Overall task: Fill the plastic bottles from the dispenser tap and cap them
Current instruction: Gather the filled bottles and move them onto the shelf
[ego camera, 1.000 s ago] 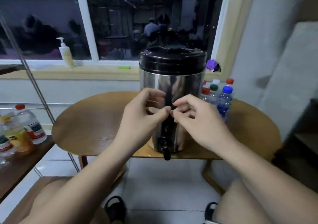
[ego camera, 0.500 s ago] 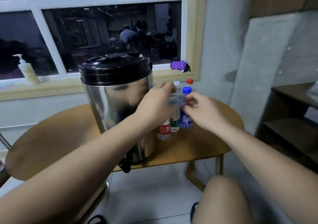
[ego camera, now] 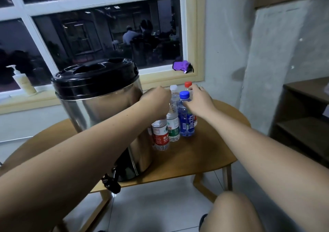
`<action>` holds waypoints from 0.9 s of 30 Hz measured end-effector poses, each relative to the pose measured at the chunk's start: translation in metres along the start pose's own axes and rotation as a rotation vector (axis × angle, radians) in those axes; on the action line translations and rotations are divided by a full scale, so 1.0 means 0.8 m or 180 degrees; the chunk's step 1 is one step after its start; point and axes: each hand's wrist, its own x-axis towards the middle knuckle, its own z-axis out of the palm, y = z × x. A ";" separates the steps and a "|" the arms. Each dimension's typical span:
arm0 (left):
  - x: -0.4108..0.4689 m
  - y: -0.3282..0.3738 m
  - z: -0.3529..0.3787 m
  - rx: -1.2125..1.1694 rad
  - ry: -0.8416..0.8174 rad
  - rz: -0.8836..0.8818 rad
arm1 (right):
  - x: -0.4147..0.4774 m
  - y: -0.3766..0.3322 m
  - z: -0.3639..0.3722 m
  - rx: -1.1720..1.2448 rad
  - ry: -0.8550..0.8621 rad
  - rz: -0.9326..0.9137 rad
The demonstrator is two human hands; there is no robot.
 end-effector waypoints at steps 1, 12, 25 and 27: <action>0.001 0.000 0.001 0.0037 -0.0012 0.0000 | 0.005 0.003 0.002 0.0034 -0.0053 0.0041; -0.007 -0.007 0.004 -0.0623 -0.0019 0.0239 | 0.010 0.041 0.025 0.0451 -0.0526 0.0314; -0.067 -0.001 0.036 -0.1227 0.0726 0.0273 | -0.048 0.049 0.013 0.0909 -0.0251 0.0209; -0.088 -0.009 0.024 -0.1369 0.0811 0.0240 | -0.066 0.046 0.004 0.0929 -0.0210 0.0110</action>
